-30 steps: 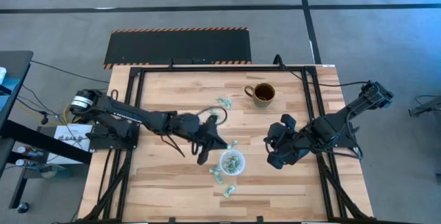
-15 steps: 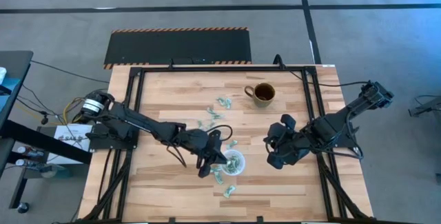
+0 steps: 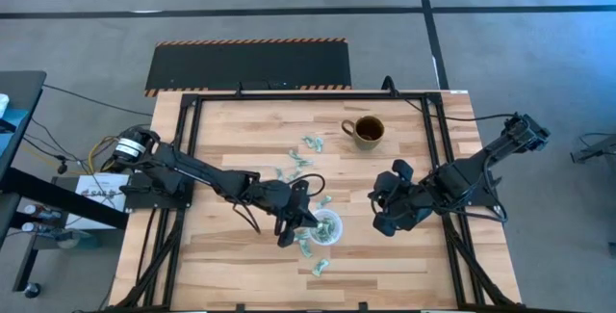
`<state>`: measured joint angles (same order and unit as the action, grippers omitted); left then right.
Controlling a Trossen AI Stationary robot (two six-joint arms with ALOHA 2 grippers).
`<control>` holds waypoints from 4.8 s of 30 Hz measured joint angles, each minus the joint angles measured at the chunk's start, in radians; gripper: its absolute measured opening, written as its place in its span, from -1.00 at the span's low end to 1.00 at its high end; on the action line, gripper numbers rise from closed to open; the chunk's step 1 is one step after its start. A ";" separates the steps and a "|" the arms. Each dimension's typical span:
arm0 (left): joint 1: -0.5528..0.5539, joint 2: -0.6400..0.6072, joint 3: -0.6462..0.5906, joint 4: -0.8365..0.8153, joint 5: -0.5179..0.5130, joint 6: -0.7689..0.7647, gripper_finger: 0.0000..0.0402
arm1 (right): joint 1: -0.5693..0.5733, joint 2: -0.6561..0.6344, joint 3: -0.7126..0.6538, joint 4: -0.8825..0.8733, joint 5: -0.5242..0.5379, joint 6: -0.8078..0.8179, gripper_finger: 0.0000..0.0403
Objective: Pick and place Stevia / Truvia into bins
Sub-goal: Put the green stevia packet into the transparent container
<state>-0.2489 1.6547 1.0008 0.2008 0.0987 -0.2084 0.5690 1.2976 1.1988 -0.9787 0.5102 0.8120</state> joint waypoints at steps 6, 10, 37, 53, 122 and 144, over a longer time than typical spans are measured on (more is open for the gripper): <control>0.002 0.000 0.000 -0.001 -0.007 -0.008 -0.71 | 0.000 0.000 0.000 0.000 0.000 0.000 -0.97; 0.002 0.000 0.000 -0.001 -0.016 -0.017 -0.53 | 0.000 0.000 0.000 0.000 -0.001 0.000 -0.97; 0.172 0.004 0.001 -0.491 -0.058 -0.152 -0.33 | 0.142 0.311 0.001 0.501 -0.232 -0.368 -0.97; 0.194 0.099 0.000 -0.432 -0.054 -0.152 -0.33 | 0.010 0.526 0.003 0.781 -0.437 -0.879 -0.28; 0.205 0.098 0.000 -0.422 -0.088 -0.141 -0.33 | -0.085 0.899 0.344 0.489 -0.668 -1.477 -0.37; 0.205 0.098 0.000 -0.419 -0.087 -0.140 -0.33 | -0.081 0.878 0.453 0.382 -0.521 -1.463 -0.97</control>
<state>-0.0441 1.7523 1.0008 -0.2183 0.0113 -0.3489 0.4881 2.1756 1.6522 -0.5967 -0.0106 -0.6511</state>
